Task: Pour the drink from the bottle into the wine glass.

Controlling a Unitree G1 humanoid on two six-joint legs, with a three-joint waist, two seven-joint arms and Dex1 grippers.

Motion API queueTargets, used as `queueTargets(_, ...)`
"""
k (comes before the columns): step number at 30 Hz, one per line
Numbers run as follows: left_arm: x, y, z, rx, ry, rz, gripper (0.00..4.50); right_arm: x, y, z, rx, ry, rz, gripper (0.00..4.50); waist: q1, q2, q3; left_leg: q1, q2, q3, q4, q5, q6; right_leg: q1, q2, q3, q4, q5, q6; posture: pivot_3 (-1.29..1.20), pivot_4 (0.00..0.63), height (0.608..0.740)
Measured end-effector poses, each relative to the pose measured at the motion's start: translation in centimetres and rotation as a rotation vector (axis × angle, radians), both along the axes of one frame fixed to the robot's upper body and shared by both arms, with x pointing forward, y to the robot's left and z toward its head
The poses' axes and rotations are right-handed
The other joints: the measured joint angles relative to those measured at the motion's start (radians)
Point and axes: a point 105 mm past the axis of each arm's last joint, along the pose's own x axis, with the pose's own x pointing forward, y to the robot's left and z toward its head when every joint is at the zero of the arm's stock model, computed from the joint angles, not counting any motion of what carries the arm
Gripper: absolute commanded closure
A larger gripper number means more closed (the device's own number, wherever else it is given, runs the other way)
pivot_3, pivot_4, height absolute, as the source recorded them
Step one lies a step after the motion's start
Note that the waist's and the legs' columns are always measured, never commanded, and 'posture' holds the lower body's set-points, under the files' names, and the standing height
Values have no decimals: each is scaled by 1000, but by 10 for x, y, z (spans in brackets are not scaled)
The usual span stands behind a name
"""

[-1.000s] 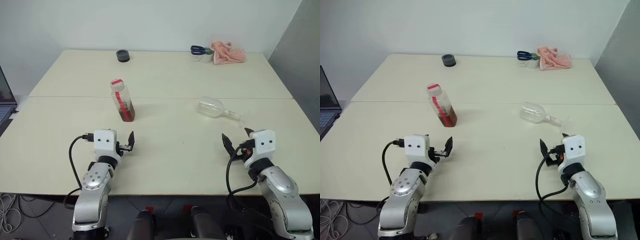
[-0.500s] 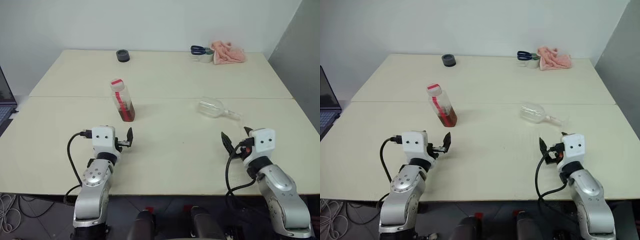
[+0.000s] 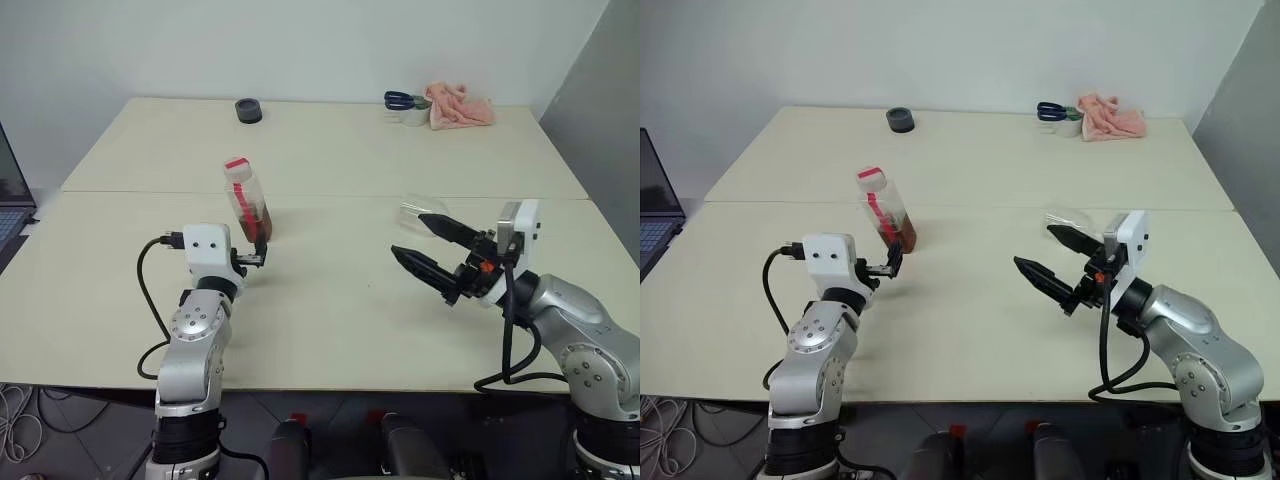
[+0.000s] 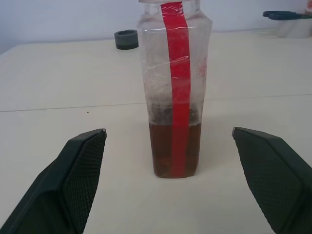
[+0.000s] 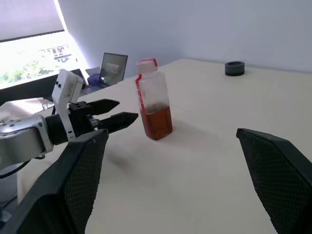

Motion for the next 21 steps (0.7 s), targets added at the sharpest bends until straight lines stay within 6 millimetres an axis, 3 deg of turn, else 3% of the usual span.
queueTargets(7, 16, -5, 16, -6, -52, 0, 17, -2, 6, -2, -2, 3, 40, 0, 0, 0, 0, 0, 0, 0, 0, 0, 0, 0, 0, 0, 0, 0, 0, 0, 150, 740)
queueTargets(17, 30, -8, 17, -11, -63, -10, 17, -1, 8, -5, 7, 12, 3, 0, 0, 0, 0, 0, 0, 0, 0, 0, 0, 0, 0, 0, 0, 0, 0, 0, 150, 740)
queueTargets(21, 44, -11, 21, -13, -77, -27, 17, -1, 9, -2, 18, 4, -24, 0, 0, 0, 0, 0, 0, 0, 0, 0, 0, 0, 0, 0, 0, 0, 0, 0, 150, 740)
